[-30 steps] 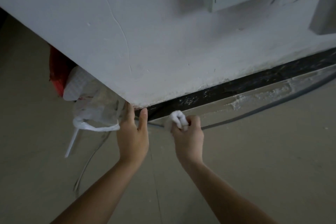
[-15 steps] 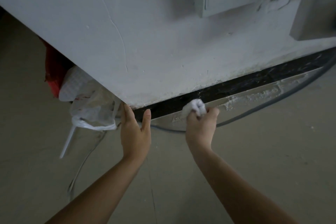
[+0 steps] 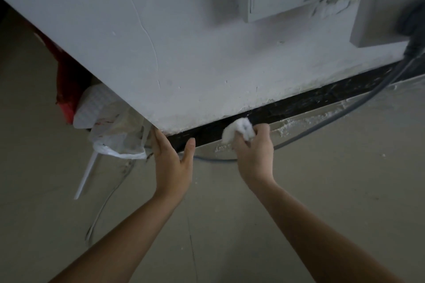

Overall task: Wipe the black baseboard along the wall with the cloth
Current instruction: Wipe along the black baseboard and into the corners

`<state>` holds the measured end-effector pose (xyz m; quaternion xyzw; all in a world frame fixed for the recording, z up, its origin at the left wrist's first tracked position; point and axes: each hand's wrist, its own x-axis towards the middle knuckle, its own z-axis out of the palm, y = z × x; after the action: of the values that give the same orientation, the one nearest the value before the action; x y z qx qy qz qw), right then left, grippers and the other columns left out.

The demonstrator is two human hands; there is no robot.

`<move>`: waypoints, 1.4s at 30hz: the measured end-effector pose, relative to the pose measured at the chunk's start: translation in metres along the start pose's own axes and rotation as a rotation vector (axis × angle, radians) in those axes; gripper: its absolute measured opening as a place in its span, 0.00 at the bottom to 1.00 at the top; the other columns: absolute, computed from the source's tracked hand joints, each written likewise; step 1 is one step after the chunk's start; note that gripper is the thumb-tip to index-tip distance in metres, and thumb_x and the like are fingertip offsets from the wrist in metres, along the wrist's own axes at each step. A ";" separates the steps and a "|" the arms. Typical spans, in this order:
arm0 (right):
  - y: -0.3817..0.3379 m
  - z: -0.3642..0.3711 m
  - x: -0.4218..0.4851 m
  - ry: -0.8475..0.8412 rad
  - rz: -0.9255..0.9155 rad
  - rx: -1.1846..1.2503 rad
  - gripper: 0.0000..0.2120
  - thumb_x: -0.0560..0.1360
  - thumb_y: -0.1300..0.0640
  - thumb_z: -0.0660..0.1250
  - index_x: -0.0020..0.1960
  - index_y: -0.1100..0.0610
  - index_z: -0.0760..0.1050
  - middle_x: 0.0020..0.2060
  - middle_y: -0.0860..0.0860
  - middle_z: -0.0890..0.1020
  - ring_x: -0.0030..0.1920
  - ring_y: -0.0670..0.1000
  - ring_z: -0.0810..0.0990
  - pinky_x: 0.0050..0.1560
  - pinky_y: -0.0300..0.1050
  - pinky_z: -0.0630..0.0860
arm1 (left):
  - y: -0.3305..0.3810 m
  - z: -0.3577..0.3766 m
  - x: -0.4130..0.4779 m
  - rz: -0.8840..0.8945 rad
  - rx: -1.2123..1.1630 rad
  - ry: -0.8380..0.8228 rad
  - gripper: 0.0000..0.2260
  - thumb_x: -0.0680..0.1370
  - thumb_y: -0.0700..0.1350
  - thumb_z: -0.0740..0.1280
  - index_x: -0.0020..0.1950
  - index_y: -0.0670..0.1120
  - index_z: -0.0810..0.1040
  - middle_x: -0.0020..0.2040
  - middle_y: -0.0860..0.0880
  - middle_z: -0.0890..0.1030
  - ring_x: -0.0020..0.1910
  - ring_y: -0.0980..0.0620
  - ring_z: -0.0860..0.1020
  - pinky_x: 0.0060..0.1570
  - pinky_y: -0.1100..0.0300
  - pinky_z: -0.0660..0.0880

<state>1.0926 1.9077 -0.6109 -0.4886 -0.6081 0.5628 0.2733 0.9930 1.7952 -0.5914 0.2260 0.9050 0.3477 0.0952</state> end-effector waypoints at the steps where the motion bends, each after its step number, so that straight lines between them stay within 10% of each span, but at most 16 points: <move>1: 0.004 -0.006 -0.010 -0.075 -0.036 -0.047 0.08 0.76 0.57 0.66 0.45 0.56 0.67 0.37 0.53 0.76 0.33 0.48 0.72 0.32 0.45 0.70 | 0.002 0.001 -0.008 0.029 0.009 0.006 0.40 0.78 0.55 0.61 0.78 0.39 0.42 0.79 0.45 0.43 0.77 0.53 0.45 0.65 0.75 0.43; 7: 0.038 -0.073 -0.039 -0.028 -0.104 -0.108 0.11 0.72 0.57 0.72 0.40 0.55 0.69 0.31 0.50 0.76 0.29 0.47 0.74 0.28 0.44 0.72 | 0.011 0.011 -0.026 0.637 0.312 -0.116 0.33 0.80 0.58 0.59 0.79 0.46 0.48 0.77 0.46 0.45 0.76 0.56 0.41 0.72 0.70 0.40; 11: 0.042 -0.101 -0.010 0.237 -0.022 0.035 0.06 0.73 0.61 0.71 0.43 0.60 0.73 0.31 0.48 0.75 0.30 0.42 0.73 0.30 0.41 0.74 | 0.033 0.002 0.027 1.182 0.751 0.075 0.31 0.79 0.54 0.59 0.77 0.40 0.55 0.76 0.43 0.53 0.77 0.47 0.49 0.75 0.51 0.48; 14: 0.039 -0.092 0.019 0.091 0.175 0.346 0.04 0.72 0.62 0.72 0.45 0.62 0.79 0.36 0.54 0.81 0.37 0.50 0.80 0.36 0.45 0.81 | 0.055 -0.010 0.055 1.382 1.042 0.278 0.35 0.79 0.56 0.60 0.79 0.40 0.49 0.79 0.43 0.44 0.78 0.48 0.45 0.74 0.49 0.51; 17: 0.036 -0.068 0.030 -0.218 0.274 0.533 0.06 0.70 0.63 0.74 0.44 0.65 0.81 0.36 0.56 0.83 0.39 0.53 0.82 0.36 0.41 0.79 | 0.074 -0.021 0.071 1.373 1.139 0.399 0.37 0.79 0.57 0.60 0.79 0.40 0.47 0.78 0.44 0.40 0.77 0.48 0.44 0.74 0.50 0.49; 22: 0.033 -0.016 0.022 -0.427 0.126 0.165 0.10 0.67 0.57 0.77 0.42 0.62 0.80 0.34 0.54 0.84 0.33 0.50 0.82 0.36 0.46 0.79 | 0.076 -0.030 0.086 1.386 1.420 0.523 0.37 0.80 0.63 0.55 0.79 0.41 0.46 0.78 0.40 0.39 0.77 0.44 0.39 0.74 0.52 0.44; 30: 0.020 0.048 0.001 -0.159 -0.242 -0.068 0.18 0.71 0.54 0.74 0.32 0.60 0.68 0.29 0.50 0.71 0.30 0.47 0.67 0.30 0.33 0.61 | 0.072 -0.027 0.088 1.400 1.446 0.561 0.35 0.82 0.63 0.50 0.79 0.41 0.45 0.77 0.39 0.38 0.76 0.43 0.38 0.73 0.52 0.46; 42: 0.027 0.005 0.021 0.310 0.156 0.197 0.17 0.75 0.59 0.68 0.33 0.53 0.63 0.28 0.48 0.68 0.24 0.42 0.66 0.24 0.30 0.65 | 0.067 -0.024 0.089 1.366 1.425 0.575 0.41 0.79 0.65 0.55 0.79 0.41 0.42 0.77 0.39 0.35 0.76 0.43 0.36 0.73 0.51 0.44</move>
<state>1.0877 1.9217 -0.6423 -0.5861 -0.4610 0.5572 0.3654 0.9295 1.8678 -0.5295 0.6049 0.5679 -0.2492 -0.4995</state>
